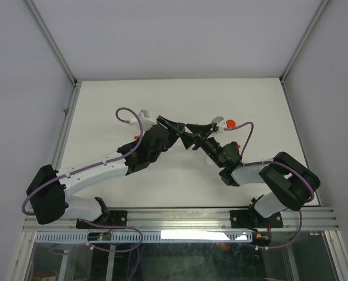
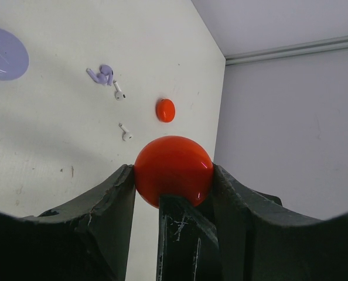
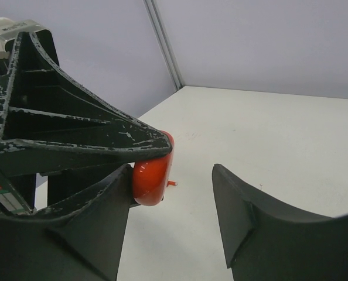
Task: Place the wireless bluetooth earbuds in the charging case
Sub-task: Pick up the charging case at the center of the board.
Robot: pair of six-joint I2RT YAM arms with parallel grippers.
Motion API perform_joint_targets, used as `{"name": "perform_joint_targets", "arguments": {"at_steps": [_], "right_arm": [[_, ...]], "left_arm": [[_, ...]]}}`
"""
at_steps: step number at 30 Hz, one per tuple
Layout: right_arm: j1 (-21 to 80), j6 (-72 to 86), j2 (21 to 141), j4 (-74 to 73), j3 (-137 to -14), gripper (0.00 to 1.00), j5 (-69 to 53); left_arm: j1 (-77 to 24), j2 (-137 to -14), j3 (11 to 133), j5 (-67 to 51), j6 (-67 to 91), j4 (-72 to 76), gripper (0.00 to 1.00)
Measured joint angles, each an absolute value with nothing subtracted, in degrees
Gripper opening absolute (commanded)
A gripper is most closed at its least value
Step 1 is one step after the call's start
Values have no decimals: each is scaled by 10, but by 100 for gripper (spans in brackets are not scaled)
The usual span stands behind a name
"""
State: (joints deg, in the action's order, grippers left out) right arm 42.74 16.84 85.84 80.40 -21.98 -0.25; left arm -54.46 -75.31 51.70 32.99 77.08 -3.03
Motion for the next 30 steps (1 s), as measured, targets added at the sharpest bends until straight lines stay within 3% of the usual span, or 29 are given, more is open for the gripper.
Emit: {"name": "perform_joint_targets", "arguments": {"at_steps": [10, 23, 30], "right_arm": [[430, 171, 860, 804, -220, 53, -4], [437, 170, 859, 797, -219, 55, -3], [437, 170, 846, 794, -217, 48, 4]], "left_arm": [[-555, -759, 517, 332, 770, -20, 38], [-563, -760, 517, 348, 758, -11, 38], [-567, -760, 517, 362, 752, -10, 38]]}}
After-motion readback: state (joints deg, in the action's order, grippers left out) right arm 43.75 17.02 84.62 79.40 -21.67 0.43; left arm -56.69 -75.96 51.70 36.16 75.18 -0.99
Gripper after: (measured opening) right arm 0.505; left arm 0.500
